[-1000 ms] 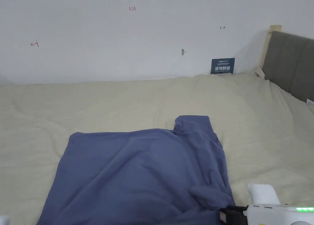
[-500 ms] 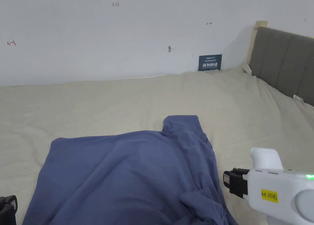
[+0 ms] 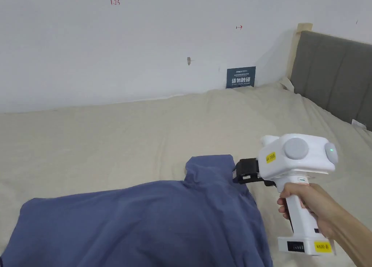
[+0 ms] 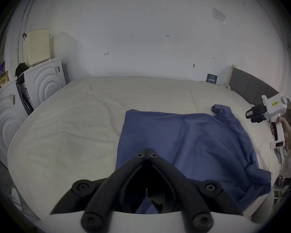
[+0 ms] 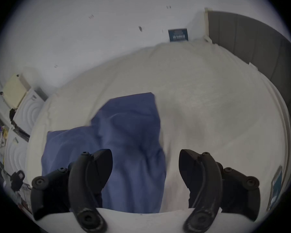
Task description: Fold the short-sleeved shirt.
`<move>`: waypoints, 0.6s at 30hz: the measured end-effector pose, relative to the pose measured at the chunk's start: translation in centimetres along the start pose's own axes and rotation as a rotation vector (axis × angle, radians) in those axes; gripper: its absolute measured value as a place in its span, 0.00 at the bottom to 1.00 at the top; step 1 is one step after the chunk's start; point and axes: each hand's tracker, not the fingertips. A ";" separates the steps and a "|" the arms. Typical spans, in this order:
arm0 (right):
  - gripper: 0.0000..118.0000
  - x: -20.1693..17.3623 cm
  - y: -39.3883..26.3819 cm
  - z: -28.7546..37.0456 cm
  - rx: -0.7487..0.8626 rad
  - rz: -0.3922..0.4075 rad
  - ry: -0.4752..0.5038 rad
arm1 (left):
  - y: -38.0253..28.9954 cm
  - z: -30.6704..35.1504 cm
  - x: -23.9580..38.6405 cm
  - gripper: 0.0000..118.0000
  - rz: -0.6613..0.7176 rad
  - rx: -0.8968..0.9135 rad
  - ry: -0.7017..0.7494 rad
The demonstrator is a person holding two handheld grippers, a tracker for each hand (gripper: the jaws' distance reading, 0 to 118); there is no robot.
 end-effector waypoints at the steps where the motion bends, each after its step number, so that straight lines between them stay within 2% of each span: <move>1: 0.72 0.0 0.8 -1.6 -0.035 -0.028 -0.044 | 0.1 -0.6 0.1 0.00 0.003 0.000 0.014; 3: 0.72 -0.2 1.4 -4.4 -0.104 -0.008 -0.123 | 0.5 -1.6 0.2 0.00 0.008 -0.019 0.033; 6: 0.70 0.1 1.4 -7.7 -0.155 0.016 -0.121 | 0.8 -2.8 0.3 0.00 0.001 -0.025 0.031; 7: 0.70 -0.3 1.1 -8.2 -0.167 0.031 -0.147 | 0.8 -3.1 0.4 0.00 -0.003 -0.028 0.031; 9: 0.69 -1.3 1.0 -8.1 -0.136 0.114 -0.198 | 0.8 -3.6 0.5 0.00 -0.007 -0.035 0.034; 11: 0.65 -2.1 1.3 -7.6 -0.117 0.183 -0.176 | 0.8 -3.9 0.4 0.00 -0.010 -0.047 0.032; 13: 0.42 -2.9 1.4 -7.5 -0.127 0.215 -0.168 | 0.8 -4.1 0.5 0.00 -0.014 -0.048 0.031; 15: 0.11 -3.7 1.5 -8.0 -0.129 0.237 -0.213 | 0.7 -4.3 0.2 0.00 -0.010 -0.053 0.034; 16: 0.00 -3.8 1.2 -8.1 -0.146 0.237 -0.161 | 0.8 -4.3 0.2 0.00 -0.009 -0.052 0.031; 18: 0.00 -3.6 1.5 -8.1 -0.150 0.189 -0.172 | 1.2 -4.4 -0.2 0.00 -0.004 -0.057 0.022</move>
